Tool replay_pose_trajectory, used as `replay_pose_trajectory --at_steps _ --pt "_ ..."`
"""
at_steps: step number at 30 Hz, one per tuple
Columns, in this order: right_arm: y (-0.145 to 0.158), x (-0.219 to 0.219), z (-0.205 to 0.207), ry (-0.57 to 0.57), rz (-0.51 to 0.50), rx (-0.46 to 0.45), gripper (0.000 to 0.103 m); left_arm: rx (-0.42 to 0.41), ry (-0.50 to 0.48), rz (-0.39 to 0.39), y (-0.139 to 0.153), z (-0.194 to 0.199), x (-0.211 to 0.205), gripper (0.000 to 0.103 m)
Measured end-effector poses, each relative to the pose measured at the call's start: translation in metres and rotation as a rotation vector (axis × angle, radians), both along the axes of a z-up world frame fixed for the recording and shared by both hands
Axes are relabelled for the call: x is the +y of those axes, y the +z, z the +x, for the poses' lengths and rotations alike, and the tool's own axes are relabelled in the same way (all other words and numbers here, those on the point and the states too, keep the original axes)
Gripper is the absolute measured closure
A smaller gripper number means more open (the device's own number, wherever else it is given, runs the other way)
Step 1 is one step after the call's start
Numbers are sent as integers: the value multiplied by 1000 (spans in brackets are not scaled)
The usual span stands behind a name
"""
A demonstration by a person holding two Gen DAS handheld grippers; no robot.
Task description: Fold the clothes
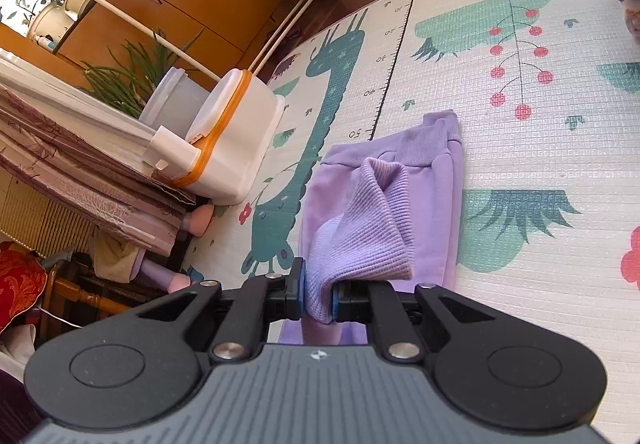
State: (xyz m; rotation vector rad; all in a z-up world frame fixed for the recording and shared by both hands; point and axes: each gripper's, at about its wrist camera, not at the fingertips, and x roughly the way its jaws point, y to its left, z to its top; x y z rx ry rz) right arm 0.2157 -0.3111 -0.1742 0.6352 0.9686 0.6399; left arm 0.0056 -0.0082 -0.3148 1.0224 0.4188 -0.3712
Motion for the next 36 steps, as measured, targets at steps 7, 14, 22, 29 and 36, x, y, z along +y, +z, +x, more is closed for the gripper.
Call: replay_pose_trajectory --at_steps 7,14,22,29,36 --pt "-21 -19 -4 -32 -50 16 89 30 -82 87 -10 1 -14 92" --pt "-74 -40 -21 -113 -145 169 89 95 -117 82 -5 1 -8 92" --pt "-77 -31 -16 -88 -154 143 89 356 -26 -329 75 20 55 57" --pt "-70 -16 -13 -18 -181 103 89 421 33 -458 69 18 53 87" --pt "-63 -14 -16 4 -172 83 89 497 31 -344 31 24 36 87"
